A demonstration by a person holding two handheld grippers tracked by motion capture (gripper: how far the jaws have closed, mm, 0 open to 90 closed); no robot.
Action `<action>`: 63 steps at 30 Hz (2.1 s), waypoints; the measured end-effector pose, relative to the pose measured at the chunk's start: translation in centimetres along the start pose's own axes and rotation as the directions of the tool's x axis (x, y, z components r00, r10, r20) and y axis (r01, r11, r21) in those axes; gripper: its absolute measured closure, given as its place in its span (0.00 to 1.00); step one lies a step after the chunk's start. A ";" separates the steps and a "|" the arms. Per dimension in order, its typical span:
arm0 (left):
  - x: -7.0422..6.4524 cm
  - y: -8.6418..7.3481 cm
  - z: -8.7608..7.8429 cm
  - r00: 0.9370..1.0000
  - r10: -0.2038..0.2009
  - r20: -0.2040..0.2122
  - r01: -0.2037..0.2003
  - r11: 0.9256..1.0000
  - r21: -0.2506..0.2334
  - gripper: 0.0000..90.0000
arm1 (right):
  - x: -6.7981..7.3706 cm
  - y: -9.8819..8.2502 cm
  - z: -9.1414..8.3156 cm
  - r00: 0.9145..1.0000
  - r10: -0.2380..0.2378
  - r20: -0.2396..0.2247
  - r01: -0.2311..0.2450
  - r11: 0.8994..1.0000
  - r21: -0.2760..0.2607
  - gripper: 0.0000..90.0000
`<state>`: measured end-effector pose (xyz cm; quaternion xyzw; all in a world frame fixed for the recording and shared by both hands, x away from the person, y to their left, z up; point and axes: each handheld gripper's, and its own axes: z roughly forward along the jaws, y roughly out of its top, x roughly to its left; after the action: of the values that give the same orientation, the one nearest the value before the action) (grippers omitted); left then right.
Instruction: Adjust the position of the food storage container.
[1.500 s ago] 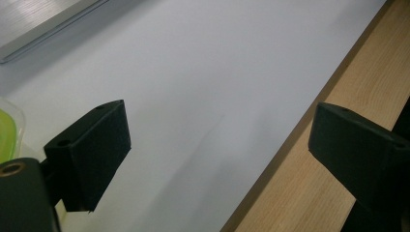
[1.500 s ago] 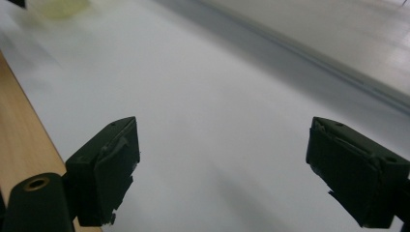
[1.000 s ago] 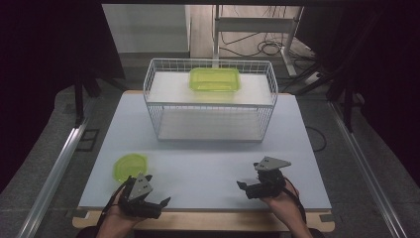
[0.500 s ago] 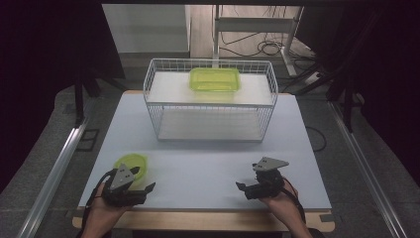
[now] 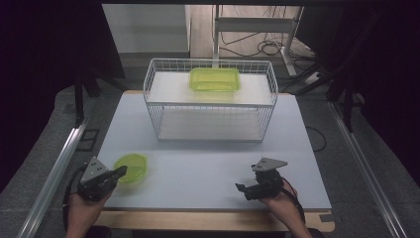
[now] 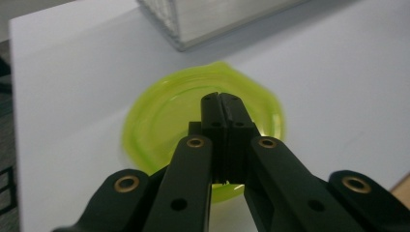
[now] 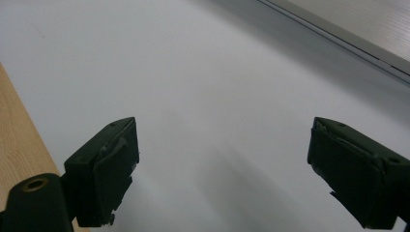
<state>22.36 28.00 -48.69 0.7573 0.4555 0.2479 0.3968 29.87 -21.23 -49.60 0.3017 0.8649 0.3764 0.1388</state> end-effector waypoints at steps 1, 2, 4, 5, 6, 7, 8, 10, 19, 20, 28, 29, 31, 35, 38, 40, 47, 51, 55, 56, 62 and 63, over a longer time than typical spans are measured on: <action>0.0 0.0 0.0 1.000 0.000 0.000 0.000 1.000 0.000 1.00 | 0.0 0.0 0.0 1.000 0.000 0.000 0.000 1.000 0.000 0.13; 0.3 -0.1 -0.1 1.000 -0.007 -0.011 0.007 1.000 -0.001 1.00 | 0.0 0.0 0.0 1.000 -0.002 0.000 0.002 1.000 0.001 0.13; 1.0 -0.5 -0.3 0.999 -0.024 -0.029 0.023 1.000 -0.007 1.00 | 0.1 0.0 0.1 1.000 -0.004 -0.005 0.004 1.000 0.005 0.13; 1.3 -0.6 -0.4 0.999 -0.034 -0.038 0.033 0.999 -0.008 1.00 | 0.1 0.0 0.1 1.000 -0.004 -0.005 0.004 1.000 0.005 0.13; 1.6 -0.8 -0.5 0.998 -0.045 -0.051 0.044 0.999 -0.010 1.00 | 0.1 0.0 0.1 1.000 -0.007 -0.007 0.007 1.000 0.010 0.13; 2.1 -1.2 -0.7 0.996 -0.059 -0.067 0.058 0.998 -0.012 1.00 | 0.1 0.0 0.2 1.000 -0.009 -0.010 0.009 1.000 0.013 0.13; 2.3 -1.3 -0.7 0.995 -0.067 -0.072 0.066 0.998 -0.011 1.00 | 0.1 -0.1 0.2 1.000 -0.009 -0.012 0.010 1.000 0.017 0.13; 2.5 -1.5 -0.7 0.994 -0.078 -0.078 0.078 0.997 -0.012 1.00 | 0.1 -0.1 0.3 1.000 -0.010 -0.014 0.010 1.000 0.022 0.13; 3.8 -2.7 0.3 0.983 -0.112 -0.146 0.120 0.992 0.046 1.00 | 0.2 -0.2 0.4 1.000 -0.008 -0.026 0.009 0.999 0.037 0.14; 4.0 -2.9 0.5 0.982 -0.123 -0.142 0.131 0.990 0.054 1.00 | 0.2 -0.2 0.4 1.000 -0.011 -0.029 0.012 0.999 0.040 0.14; 3.6 -2.8 1.2 0.987 -0.103 -0.123 0.114 0.990 0.080 1.00 | 0.3 -0.3 0.6 0.999 -0.022 -0.042 0.024 0.998 0.057 0.14; 3.4 -2.8 1.3 0.987 -0.100 -0.126 0.111 0.990 0.083 1.00 | 0.3 -0.3 0.7 0.999 -0.021 -0.043 0.024 0.998 0.060 0.14; 3.4 -2.7 1.4 0.988 -0.103 -0.119 0.113 0.990 0.082 1.00 | 0.3 -0.4 0.8 0.999 -0.024 -0.048 0.028 0.997 0.068 0.14; 3.3 -2.7 1.5 0.988 -0.101 -0.115 0.110 0.991 0.081 1.00 | 0.4 -0.4 1.0 0.998 -0.028 -0.052 0.032 0.997 0.077 0.14; 3.1 -2.5 1.7 0.989 -0.102 -0.104 0.111 0.991 0.079 1.00 | 0.4 -0.4 1.0 0.998 -0.030 -0.054 0.034 0.996 0.080 0.14; 3.0 -2.4 1.8 0.990 -0.102 -0.102 0.110 0.991 0.078 1.00 | 0.4 -0.4 1.0 0.998 -0.031 -0.053 0.035 0.996 0.081 0.14; 2.6 -2.0 2.5 0.992 -0.097 -0.084 0.103 0.991 0.080 1.00 | 0.5 -0.4 1.1 0.998 -0.029 -0.054 0.034 0.996 0.084 0.14; 2.3 -1.7 3.0 0.992 -0.095 -0.077 0.101 0.992 0.078 1.00 | 0.5 -0.4 1.1 0.998 -0.028 -0.051 0.032 0.996 0.085 0.14; 2.1 -1.2 3.6 0.993 -0.093 -0.068 0.099 0.992 0.080 1.00 | 0.6 -0.4 1.2 0.998 -0.031 -0.050 0.035 0.995 0.090 0.14; 2.0 -1.0 3.8 0.994 -0.091 -0.064 0.096 0.992 0.080 1.00 | 0.6 -0.4 1.2 0.998 -0.031 -0.050 0.035 0.995 0.090 0.14; 1.3 -0.3 4.6 0.997 -0.065 -0.037 0.069 0.993 0.098 1.00 | 0.6 -0.4 1.2 0.998 -0.034 -0.045 0.038 0.995 0.093 0.14; 1.2 -0.2 4.7 0.998 -0.061 -0.033 0.064 0.993 0.100 1.00 | 0.5 -0.4 1.2 0.999 -0.027 -0.042 0.031 0.995 0.096 0.14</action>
<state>26.33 27.38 -51.46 0.7580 0.4970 0.2231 0.3587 29.86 -20.46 -50.72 0.2880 0.8890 0.3380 0.1119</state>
